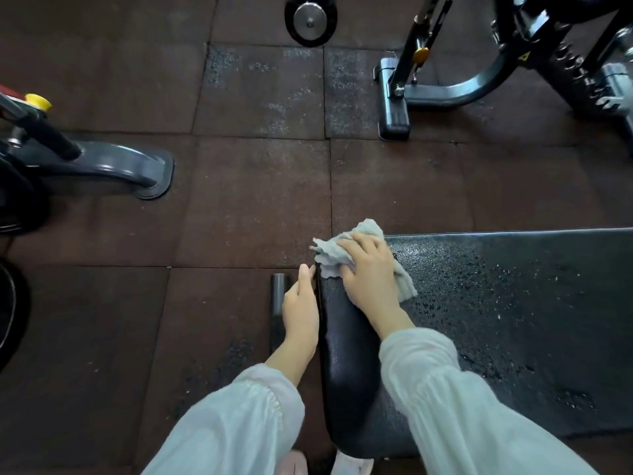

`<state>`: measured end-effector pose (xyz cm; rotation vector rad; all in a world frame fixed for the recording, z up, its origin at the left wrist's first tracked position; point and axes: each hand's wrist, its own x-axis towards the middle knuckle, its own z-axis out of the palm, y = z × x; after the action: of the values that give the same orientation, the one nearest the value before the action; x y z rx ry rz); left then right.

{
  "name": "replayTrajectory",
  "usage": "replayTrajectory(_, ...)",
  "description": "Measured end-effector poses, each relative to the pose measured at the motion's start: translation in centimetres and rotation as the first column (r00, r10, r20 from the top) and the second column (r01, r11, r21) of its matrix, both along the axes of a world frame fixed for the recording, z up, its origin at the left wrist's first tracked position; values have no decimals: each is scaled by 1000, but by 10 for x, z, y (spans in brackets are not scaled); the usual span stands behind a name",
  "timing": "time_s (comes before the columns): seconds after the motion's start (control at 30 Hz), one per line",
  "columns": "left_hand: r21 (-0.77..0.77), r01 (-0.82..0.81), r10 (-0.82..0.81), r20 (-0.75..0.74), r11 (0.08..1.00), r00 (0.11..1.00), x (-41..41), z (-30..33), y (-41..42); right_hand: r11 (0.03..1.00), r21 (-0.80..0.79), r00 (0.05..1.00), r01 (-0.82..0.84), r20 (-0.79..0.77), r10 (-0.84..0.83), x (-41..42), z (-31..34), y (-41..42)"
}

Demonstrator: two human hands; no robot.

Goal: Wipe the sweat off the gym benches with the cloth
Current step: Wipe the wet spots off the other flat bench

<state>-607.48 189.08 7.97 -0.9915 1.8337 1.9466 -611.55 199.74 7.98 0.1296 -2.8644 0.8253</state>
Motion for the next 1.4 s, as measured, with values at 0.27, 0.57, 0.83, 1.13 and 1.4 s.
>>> replayTrajectory(0.27, -7, -61, 61, -2, 998, 998, -6, -1, 1, 992, 28, 992, -121, -46, 122, 53, -7, 52)
replayTrajectory(0.57, -36, -81, 82, 16, 996, 997, -5, -2, 0, 988, 23, 988, -155, 3, 155, 14, 4, 16)
replayTrajectory(0.83, -35, -136, 138, 41, 990, 990, -12, 1, 1, 990, 66, 992, -127, -4, 127, 72, -8, 107)
replayTrajectory(1.13, -51, -124, 124, -17, 991, 992, -6, -7, 4, 968, 28, 968, -250, 37, 249, 17, 1, 28)
replayTrajectory(1.4, -684, 255, -421, -84, 684, 903, -2, 1, 19, 999, 33, 999, 37, -14, -36, 77, -4, 117)
